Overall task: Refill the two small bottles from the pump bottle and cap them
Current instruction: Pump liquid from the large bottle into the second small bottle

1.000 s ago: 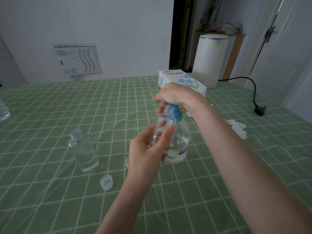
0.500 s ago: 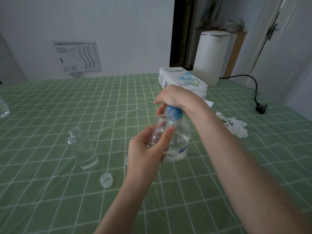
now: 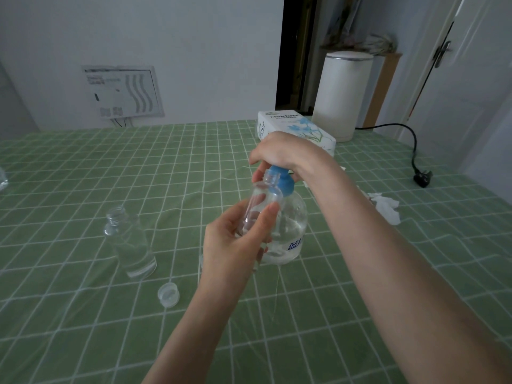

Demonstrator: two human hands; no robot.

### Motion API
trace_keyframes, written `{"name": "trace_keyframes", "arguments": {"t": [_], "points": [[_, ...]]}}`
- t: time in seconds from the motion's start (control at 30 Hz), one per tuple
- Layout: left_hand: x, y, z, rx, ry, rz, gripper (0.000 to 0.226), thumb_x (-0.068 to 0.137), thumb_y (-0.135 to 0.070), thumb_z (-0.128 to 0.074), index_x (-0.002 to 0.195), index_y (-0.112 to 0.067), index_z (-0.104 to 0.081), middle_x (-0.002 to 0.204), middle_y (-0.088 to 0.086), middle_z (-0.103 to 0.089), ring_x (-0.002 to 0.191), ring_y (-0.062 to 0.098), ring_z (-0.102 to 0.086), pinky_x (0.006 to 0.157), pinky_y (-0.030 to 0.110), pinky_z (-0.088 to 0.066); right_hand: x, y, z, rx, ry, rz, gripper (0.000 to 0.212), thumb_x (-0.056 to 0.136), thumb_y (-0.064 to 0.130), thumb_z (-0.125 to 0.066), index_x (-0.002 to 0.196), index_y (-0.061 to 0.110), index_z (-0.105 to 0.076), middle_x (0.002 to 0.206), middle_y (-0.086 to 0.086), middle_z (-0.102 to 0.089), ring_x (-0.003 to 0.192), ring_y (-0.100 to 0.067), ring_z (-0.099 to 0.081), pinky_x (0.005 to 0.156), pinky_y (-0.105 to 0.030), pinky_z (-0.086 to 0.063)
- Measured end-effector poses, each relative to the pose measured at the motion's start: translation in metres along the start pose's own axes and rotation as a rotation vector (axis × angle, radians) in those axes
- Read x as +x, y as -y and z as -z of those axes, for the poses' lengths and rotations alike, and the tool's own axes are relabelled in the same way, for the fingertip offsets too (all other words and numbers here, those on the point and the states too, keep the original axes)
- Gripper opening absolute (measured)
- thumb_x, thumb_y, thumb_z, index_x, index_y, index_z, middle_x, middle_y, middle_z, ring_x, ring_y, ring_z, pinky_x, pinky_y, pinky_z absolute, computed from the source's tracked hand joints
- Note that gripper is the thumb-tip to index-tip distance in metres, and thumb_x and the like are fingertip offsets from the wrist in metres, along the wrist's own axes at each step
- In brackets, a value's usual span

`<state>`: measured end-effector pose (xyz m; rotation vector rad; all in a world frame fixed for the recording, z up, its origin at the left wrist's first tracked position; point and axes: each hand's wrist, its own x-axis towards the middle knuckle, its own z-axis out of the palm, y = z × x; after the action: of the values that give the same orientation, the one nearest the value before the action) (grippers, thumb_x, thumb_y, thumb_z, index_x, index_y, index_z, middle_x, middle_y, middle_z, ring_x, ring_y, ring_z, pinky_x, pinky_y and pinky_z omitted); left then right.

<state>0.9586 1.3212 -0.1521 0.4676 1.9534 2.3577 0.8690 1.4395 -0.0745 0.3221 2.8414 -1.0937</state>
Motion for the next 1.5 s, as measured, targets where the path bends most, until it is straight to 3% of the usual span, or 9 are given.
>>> {"name": "trace_keyframes", "arguments": {"t": [0.1,0.3,0.5,0.63,0.9,1.03,1.17,1.33,1.5], "points": [[0.000,0.000,0.001,-0.004,0.000,0.007,0.023,0.057,-0.053,-0.064,0.075,-0.042,-0.072,0.051,-0.010,-0.063,0.040,-0.001,-0.051,0.037,0.012,-0.036,0.002,-0.002,-0.003,-0.016,0.000,-0.002,0.033,0.093,0.014,-0.051,0.123,0.000,-0.059,0.117,-0.017,-0.071,0.081,-0.023,-0.058,0.080,-0.037,-0.053],[-0.002,0.001,0.001,0.008,-0.006,0.028,0.021,0.058,-0.053,-0.064,0.075,-0.042,-0.072,0.048,-0.009,-0.061,0.038,0.001,-0.047,0.035,0.013,-0.035,0.003,-0.006,-0.008,-0.022,0.012,-0.013,0.033,0.093,0.015,-0.052,0.122,0.001,-0.060,0.117,-0.016,-0.070,0.086,-0.024,-0.060,0.093,-0.041,-0.052],[-0.001,0.001,0.000,-0.016,-0.019,0.029,0.026,0.059,-0.050,-0.065,0.079,-0.034,-0.071,0.050,-0.009,-0.062,0.039,-0.001,-0.049,0.036,0.012,-0.036,0.000,-0.002,-0.002,-0.031,-0.029,0.011,0.033,0.094,0.019,-0.050,0.123,0.005,-0.058,0.112,-0.013,-0.072,0.094,-0.025,-0.064,0.077,-0.033,-0.050],[0.000,0.002,0.000,-0.012,-0.018,0.018,0.035,0.059,-0.051,-0.065,0.087,-0.030,-0.069,0.052,-0.010,-0.063,0.040,-0.001,-0.049,0.037,0.011,-0.036,-0.003,0.002,0.004,-0.040,-0.033,0.011,0.033,0.094,0.021,-0.049,0.124,0.009,-0.057,0.113,-0.011,-0.073,0.085,-0.021,-0.056,0.059,-0.025,-0.038],[-0.001,0.002,0.001,-0.018,-0.022,0.028,0.028,0.058,-0.051,-0.065,0.079,-0.033,-0.072,0.052,-0.009,-0.064,0.040,-0.001,-0.050,0.037,0.012,-0.036,-0.001,0.000,0.000,0.001,-0.011,-0.002,0.036,0.094,0.017,-0.052,0.127,0.005,-0.058,0.119,-0.015,-0.070,0.088,-0.023,-0.058,0.081,-0.033,-0.047],[-0.001,0.002,0.001,-0.006,-0.014,0.033,0.024,0.059,-0.051,-0.065,0.072,-0.032,-0.072,0.049,-0.009,-0.062,0.039,0.000,-0.049,0.036,0.012,-0.035,0.000,-0.002,-0.004,-0.027,-0.004,-0.012,0.036,0.094,0.013,-0.049,0.126,0.000,-0.060,0.118,-0.017,-0.070,0.102,-0.029,-0.068,0.096,-0.041,-0.051],[-0.003,0.002,0.000,-0.017,-0.017,0.038,0.022,0.062,-0.045,-0.065,0.076,-0.030,-0.071,0.050,-0.010,-0.064,0.038,-0.002,-0.052,0.035,0.011,-0.035,0.001,-0.005,-0.008,-0.018,0.003,-0.023,0.036,0.094,0.013,-0.049,0.125,-0.001,-0.059,0.117,-0.017,-0.071,0.085,-0.024,-0.060,0.086,-0.036,-0.051],[-0.003,0.001,-0.001,-0.009,-0.019,0.035,0.036,0.061,-0.046,-0.065,0.089,-0.025,-0.069,0.050,-0.011,-0.064,0.038,-0.001,-0.051,0.036,0.011,-0.036,-0.001,-0.004,-0.005,-0.019,-0.005,-0.015,0.034,0.093,0.015,-0.050,0.123,0.001,-0.059,0.114,-0.015,-0.072,0.089,-0.026,-0.064,0.091,-0.039,-0.052],[-0.001,0.001,-0.001,-0.008,-0.028,0.029,0.036,0.057,-0.053,-0.065,0.086,-0.032,-0.069,0.052,-0.010,-0.064,0.041,0.000,-0.051,0.038,0.012,-0.037,-0.007,0.004,0.006,-0.058,-0.020,-0.013,0.030,0.094,0.021,-0.049,0.121,0.009,-0.056,0.099,-0.004,-0.077,0.069,-0.014,-0.059,0.059,-0.025,-0.039]]}}
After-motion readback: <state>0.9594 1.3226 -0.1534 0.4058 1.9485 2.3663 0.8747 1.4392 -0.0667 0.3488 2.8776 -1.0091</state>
